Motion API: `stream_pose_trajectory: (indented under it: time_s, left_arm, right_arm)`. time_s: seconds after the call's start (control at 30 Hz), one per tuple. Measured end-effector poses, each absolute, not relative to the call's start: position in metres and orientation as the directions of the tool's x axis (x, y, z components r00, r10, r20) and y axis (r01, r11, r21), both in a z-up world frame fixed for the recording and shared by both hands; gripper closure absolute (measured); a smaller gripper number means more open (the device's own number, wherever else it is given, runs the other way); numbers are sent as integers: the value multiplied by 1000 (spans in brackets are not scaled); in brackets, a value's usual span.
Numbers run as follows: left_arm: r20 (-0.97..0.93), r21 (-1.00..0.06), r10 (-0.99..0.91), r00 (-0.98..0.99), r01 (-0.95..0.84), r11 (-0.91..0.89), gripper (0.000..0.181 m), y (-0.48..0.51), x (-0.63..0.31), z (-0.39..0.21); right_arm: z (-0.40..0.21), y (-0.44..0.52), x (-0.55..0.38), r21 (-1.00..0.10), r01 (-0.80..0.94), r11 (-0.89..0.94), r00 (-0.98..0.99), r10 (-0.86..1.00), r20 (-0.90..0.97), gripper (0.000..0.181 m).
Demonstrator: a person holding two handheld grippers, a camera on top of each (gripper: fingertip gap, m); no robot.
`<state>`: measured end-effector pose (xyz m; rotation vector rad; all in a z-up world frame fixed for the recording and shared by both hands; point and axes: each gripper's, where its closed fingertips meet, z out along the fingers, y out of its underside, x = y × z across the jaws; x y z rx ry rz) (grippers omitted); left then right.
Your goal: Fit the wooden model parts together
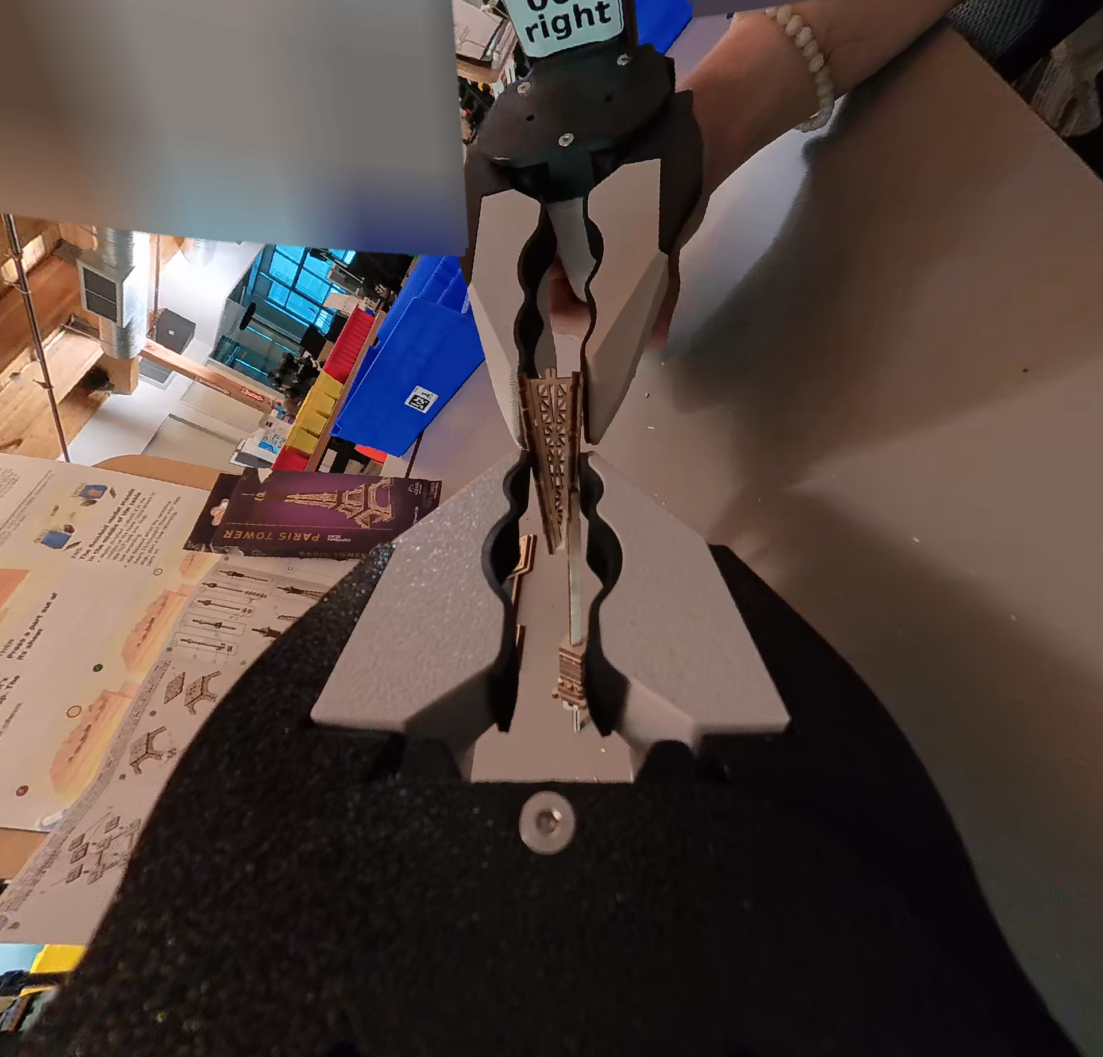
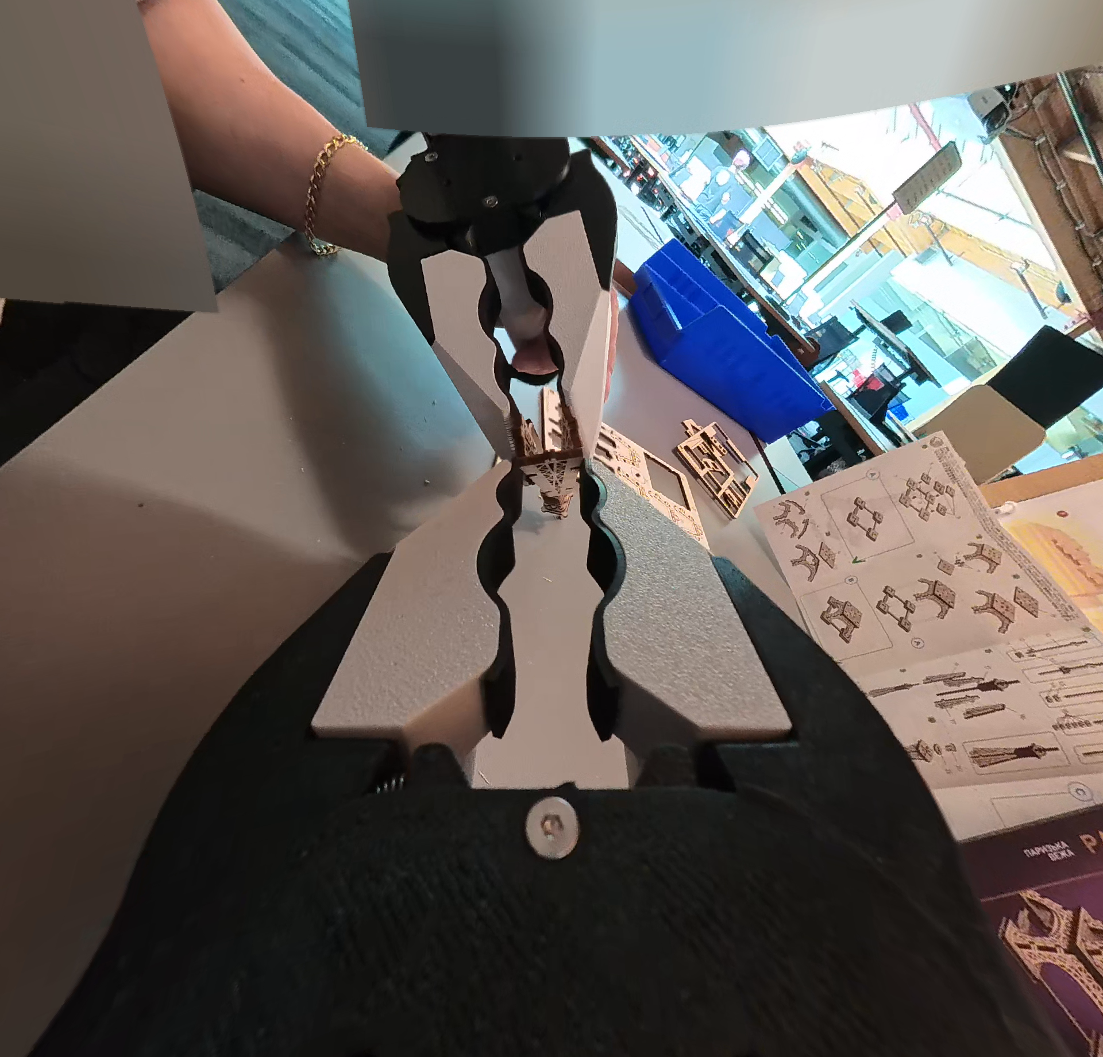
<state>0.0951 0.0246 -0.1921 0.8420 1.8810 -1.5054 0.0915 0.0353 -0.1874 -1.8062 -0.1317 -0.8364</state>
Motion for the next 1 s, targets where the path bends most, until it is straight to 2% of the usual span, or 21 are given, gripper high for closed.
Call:
stream_pose_trajectory:
  time_s: [0.37, 0.47, 0.6, 0.8, 0.9, 1.0]
  left_arm:
    - [-752, -629, 112, -649, 758, 171, 167, 24, 96, -195]
    - [-765, -625, 61, -641, 762, 167, 163, 23, 100, -190]
    - [-763, -631, 45, -645, 757, 168, 167, 26, 103, -186]
    - [-796, -585, 41, -604, 785, 206, 170, 24, 107, -192]
    - [-817, -554, 34, -575, 800, 230, 170, 24, 111, -194]
    - [-824, -546, 9, -566, 799, 250, 170, 26, 117, -193]
  right_arm:
    - [-190, 37, 93, -777, 441, -449, 754, -285, 592, 165]
    - [-188, 36, 96, -777, 445, -445, 740, -305, 599, 165]
    - [-185, 33, 101, -752, 483, -448, 684, -342, 644, 165]
    - [-187, 32, 102, -765, 473, -436, 690, -356, 630, 164]
    - [-190, 30, 105, -776, 452, -441, 698, -367, 615, 152]
    - [-191, 23, 110, -850, 347, -396, 758, -415, 503, 138]
